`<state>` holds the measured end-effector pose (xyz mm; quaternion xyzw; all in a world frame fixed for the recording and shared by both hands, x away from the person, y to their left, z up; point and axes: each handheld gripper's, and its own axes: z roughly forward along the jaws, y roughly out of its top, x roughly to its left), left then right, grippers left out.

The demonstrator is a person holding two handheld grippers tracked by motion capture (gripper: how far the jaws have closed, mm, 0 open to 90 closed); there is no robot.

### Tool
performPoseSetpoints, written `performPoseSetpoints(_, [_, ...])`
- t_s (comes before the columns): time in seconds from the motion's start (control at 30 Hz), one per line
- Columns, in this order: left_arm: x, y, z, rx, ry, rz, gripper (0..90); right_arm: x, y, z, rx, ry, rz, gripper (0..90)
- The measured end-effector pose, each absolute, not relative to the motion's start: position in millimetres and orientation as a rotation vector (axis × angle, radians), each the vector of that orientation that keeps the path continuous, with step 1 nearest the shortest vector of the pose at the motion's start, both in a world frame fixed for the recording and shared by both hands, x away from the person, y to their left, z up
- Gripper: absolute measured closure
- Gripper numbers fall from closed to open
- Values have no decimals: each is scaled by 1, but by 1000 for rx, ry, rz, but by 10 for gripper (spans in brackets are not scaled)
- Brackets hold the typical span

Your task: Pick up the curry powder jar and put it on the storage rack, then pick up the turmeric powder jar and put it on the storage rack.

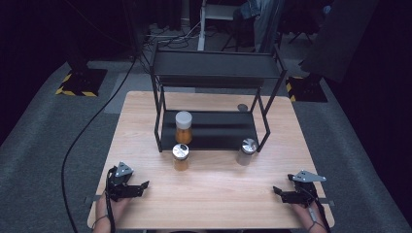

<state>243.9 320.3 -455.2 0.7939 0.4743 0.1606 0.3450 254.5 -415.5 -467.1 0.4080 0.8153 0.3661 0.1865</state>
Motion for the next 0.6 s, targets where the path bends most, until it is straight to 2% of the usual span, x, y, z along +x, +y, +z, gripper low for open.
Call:
performPoseSetpoints(0.07, [242, 318, -457, 2065, 1223, 442, 167, 254, -415, -467, 1150, 2295, 1030, 135])
performPoseSetpoints(0.13, [239, 310, -461, 2080, 1220, 506, 113, 254, -415, -467, 1150, 2295, 1031, 134])
performPoseSetpoints(0.17, [239, 308, -461, 2084, 1231, 505, 78, 254, -415, -467, 1150, 2295, 1031, 134])
performPoseSetpoints(0.3, [242, 303, -460, 2084, 1252, 505, 36, 254, -415, -467, 1150, 2295, 1030, 134])
performPoseSetpoints(0.6, [241, 302, -460, 2079, 1259, 507, 30, 256, -416, -467, 1144, 2302, 1030, 129])
